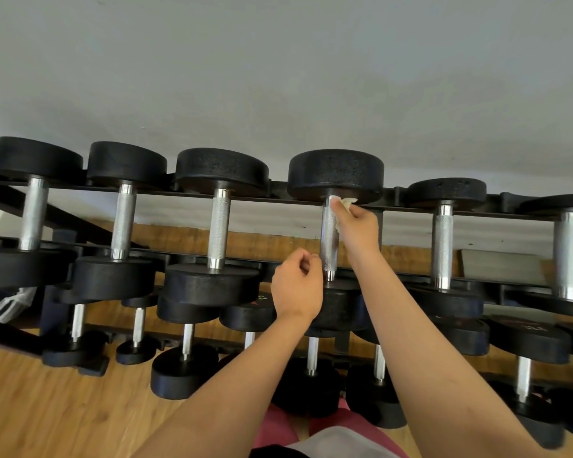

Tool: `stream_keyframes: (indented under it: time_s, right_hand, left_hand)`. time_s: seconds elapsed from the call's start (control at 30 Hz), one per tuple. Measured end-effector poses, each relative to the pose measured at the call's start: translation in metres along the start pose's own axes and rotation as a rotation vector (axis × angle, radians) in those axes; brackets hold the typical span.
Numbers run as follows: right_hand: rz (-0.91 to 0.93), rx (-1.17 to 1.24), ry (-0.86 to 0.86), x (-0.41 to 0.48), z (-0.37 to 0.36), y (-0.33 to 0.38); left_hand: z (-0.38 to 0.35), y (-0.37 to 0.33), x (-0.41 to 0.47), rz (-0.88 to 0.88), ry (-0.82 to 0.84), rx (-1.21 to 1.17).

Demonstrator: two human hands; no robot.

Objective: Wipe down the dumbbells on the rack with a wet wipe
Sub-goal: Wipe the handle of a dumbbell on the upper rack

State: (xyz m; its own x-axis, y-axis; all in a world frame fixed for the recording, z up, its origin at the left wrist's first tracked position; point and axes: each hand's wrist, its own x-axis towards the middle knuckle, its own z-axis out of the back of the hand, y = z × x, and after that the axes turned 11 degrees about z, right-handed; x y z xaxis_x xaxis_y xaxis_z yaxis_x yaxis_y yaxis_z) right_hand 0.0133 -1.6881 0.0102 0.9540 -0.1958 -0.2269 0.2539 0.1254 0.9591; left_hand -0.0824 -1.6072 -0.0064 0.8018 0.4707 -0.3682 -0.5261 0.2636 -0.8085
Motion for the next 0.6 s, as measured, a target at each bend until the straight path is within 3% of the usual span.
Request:
stream_keyframes:
  time_s: [0.27,0.43,0.6]
  right_hand:
    - [-0.05,0.038,0.009,0.005,-0.002,0.001]
    - [0.007,0.113,-0.075,0.007,0.006,-0.009]
    - [-0.096,0.082,0.04,0.008,0.003,0.001]
  left_hand:
    - [0.0,0.001,0.0,-0.002,0.006,-0.007]
    - [0.0,0.001,0.001,-0.005,0.014,-0.011]
    - [0.001,0.0,0.0,0.003,0.008,-0.002]
